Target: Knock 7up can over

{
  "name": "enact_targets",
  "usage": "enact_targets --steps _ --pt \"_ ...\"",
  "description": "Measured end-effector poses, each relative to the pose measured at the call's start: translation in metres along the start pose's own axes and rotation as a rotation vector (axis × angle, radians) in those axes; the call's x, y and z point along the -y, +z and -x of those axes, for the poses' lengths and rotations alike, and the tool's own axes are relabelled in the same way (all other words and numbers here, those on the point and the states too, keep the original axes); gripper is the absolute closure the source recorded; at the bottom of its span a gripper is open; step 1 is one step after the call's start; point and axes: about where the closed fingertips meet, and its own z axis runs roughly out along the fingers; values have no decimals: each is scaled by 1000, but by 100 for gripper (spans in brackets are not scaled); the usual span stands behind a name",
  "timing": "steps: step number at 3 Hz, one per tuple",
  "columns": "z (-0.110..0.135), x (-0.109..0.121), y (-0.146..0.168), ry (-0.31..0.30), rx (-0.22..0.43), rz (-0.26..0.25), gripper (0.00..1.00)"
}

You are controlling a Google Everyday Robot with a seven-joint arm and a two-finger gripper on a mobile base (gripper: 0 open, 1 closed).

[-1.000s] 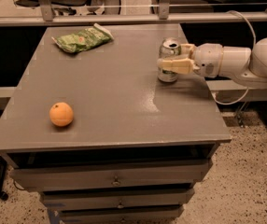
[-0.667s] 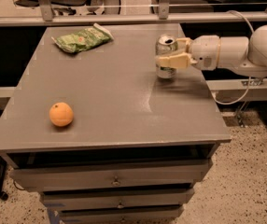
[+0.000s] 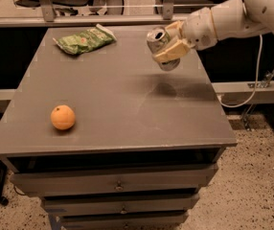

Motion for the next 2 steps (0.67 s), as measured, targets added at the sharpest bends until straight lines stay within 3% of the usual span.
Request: enact_targets --steps 2 --pt "6 -34 26 -367 -399 143 100"
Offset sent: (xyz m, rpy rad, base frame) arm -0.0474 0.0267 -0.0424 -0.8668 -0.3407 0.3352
